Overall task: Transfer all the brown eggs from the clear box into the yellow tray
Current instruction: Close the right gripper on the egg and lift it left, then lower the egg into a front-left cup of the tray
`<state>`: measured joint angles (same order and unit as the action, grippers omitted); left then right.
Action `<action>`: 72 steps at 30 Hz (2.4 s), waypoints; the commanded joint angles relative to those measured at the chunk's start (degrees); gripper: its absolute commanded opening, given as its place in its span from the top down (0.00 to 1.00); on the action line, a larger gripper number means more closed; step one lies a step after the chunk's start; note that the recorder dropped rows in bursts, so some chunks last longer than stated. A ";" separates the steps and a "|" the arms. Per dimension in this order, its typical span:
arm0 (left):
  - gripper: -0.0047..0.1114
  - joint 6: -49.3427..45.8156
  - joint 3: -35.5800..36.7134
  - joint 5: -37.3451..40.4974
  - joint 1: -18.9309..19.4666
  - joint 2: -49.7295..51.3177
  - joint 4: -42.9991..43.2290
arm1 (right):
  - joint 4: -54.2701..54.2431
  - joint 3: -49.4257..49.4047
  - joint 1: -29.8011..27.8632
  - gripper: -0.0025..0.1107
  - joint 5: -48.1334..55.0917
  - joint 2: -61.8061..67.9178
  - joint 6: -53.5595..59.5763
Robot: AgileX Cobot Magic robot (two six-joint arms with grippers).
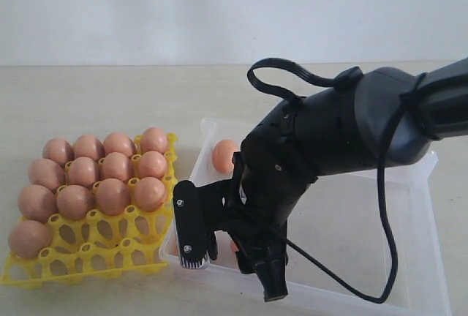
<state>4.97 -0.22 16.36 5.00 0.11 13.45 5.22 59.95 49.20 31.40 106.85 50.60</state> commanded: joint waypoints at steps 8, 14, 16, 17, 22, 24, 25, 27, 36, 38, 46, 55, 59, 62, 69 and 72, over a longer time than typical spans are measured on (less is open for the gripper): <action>0.77 0.12 0.22 -0.12 0.13 -0.11 -0.11 | -0.51 0.18 0.00 0.53 -0.80 0.66 0.46; 0.77 0.12 0.22 -0.12 0.13 -0.11 -0.11 | -0.51 0.18 0.00 0.97 -1.90 0.66 -0.91; 0.77 0.12 0.22 -0.12 0.13 -0.11 -0.11 | -0.51 0.18 0.00 0.98 -2.41 0.40 -2.09; 0.77 0.12 0.22 -0.12 0.13 -0.11 -0.11 | -0.40 0.18 0.00 0.98 -2.56 0.04 -2.94; 0.77 0.12 0.22 -0.12 0.13 -0.11 -0.11 | 1.12 1.52 0.00 0.98 -2.79 -4.41 -9.19; 0.77 0.12 0.22 -0.12 0.13 -0.11 -0.11 | 1.96 1.65 0.00 0.98 -3.27 -7.13 -12.84; 0.77 0.12 0.22 -0.12 0.13 -0.11 -0.11 | 1.96 1.65 0.00 0.98 -3.27 -8.19 -14.06; 0.77 0.12 0.22 -0.12 0.13 -0.11 -0.11 | 1.96 1.65 0.00 0.98 -3.59 -10.67 -15.71; 0.77 0.12 0.22 -0.12 0.13 -0.11 -0.11 | 2.12 1.65 0.41 0.98 -15.46 -15.93 -30.20; 0.77 0.12 0.22 -0.12 0.13 -0.11 -0.11 | 1.89 1.65 1.07 0.98 -18.64 -16.05 -33.07; 0.77 0.12 0.22 -0.12 0.13 -0.11 -0.11 | 0.76 1.65 5.27 0.98 -33.68 -15.23 -46.73; 0.77 0.12 0.22 -0.12 0.13 -0.11 -0.11 | 0.76 1.65 10.36 0.98 -46.18 -7.77 -55.38; 0.77 0.12 0.22 -0.12 0.13 -0.11 -0.11 | 0.76 1.65 11.29 0.98 -53.31 -4.32 -56.57; 0.77 0.12 0.22 -0.12 0.13 -0.11 -0.11 | 0.91 1.65 11.89 0.98 -55.87 -1.56 -56.57; 0.77 0.12 0.22 -0.12 0.13 -0.11 -0.11 | 1.04 1.99 12.15 0.98 -58.60 3.48 -56.98; 0.77 0.12 0.22 -0.12 0.13 -0.11 -0.11 | 1.32 1.99 12.15 0.98 -60.68 5.30 -58.01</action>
<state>4.97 -0.22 16.36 5.00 0.11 13.45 5.88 61.54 61.27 -26.40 111.11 -6.67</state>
